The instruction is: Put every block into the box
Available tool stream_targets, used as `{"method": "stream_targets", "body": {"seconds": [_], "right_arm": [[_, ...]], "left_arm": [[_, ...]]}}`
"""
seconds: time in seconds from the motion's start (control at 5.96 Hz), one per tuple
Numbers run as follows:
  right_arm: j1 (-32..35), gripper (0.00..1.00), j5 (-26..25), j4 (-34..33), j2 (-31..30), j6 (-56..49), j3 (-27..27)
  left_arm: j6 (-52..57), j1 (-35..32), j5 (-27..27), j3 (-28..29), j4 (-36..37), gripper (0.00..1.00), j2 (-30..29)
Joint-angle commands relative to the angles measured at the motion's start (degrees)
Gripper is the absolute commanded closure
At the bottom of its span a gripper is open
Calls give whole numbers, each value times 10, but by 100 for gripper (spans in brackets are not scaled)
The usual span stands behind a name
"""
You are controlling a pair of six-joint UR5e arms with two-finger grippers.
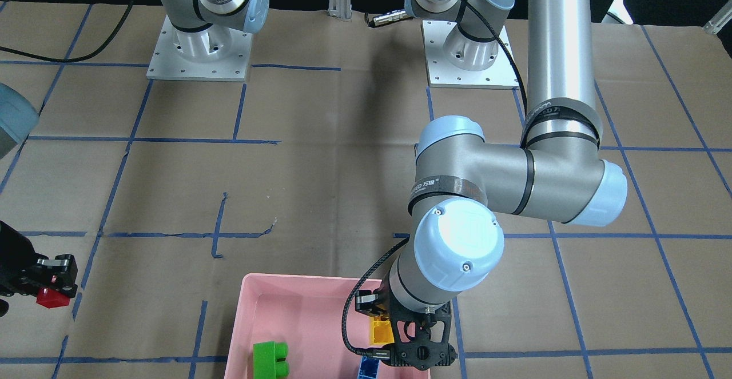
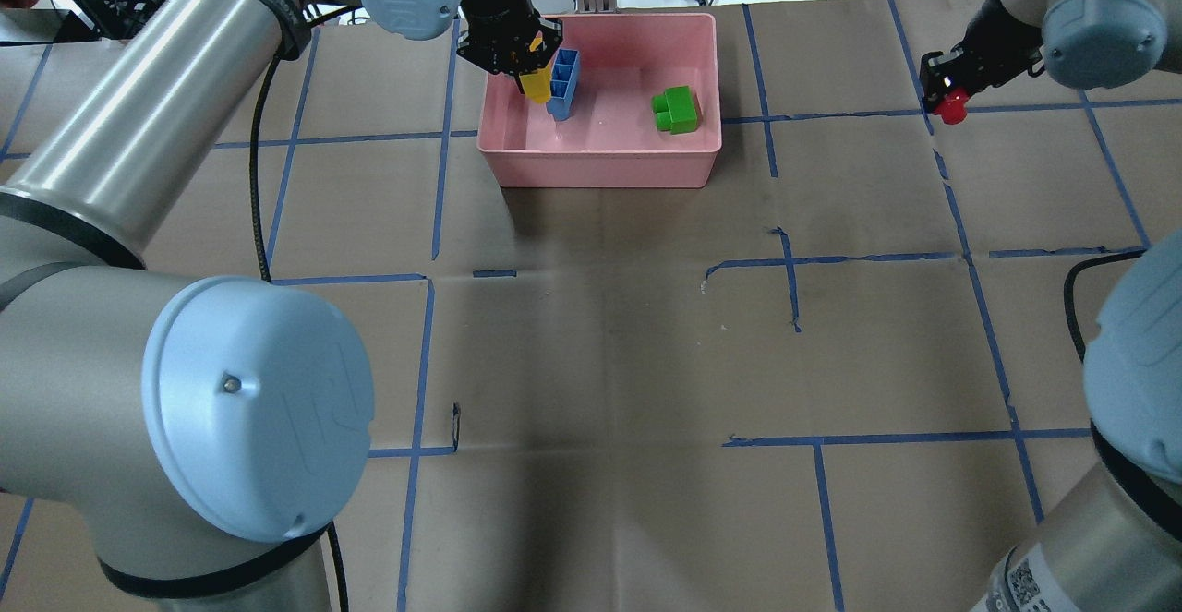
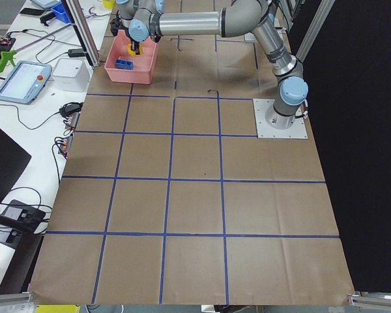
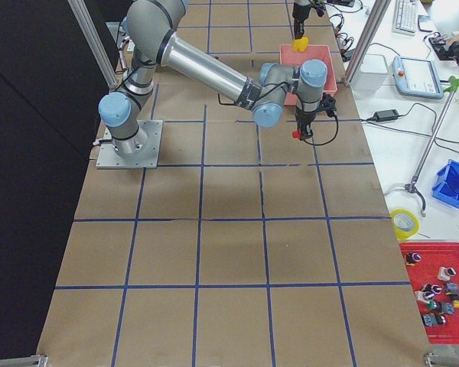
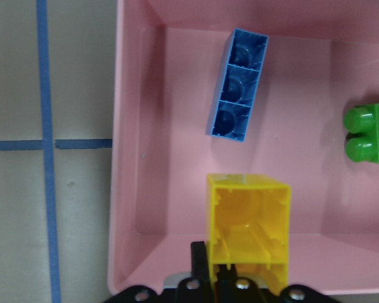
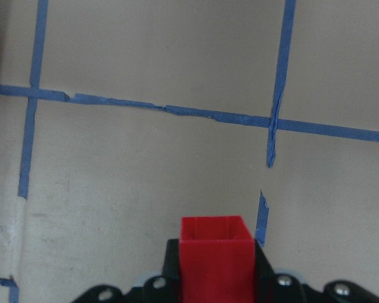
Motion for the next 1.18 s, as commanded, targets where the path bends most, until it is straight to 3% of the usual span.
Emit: {"method": "stream_targets", "body": {"seconds": [0.0,0.17,0.34,0.67,1.01], "right_arm": [[9,94,50,74,4,33,-76],[19,93,120,75,10,45,-90],[38,93,175,74,16,95,-99],[112,94,178,64,87,115,-160],[187,93,166,65,168,153,-255]], "left_arm": [[-13,-3,4,0,39,50,-16],[-15,-2,6,0,76,0,-14],[-14,2,7,5,82,0,-3],[2,39,16,-10,39,0,51],[94,84,18,-55,-60,0,139]]}}
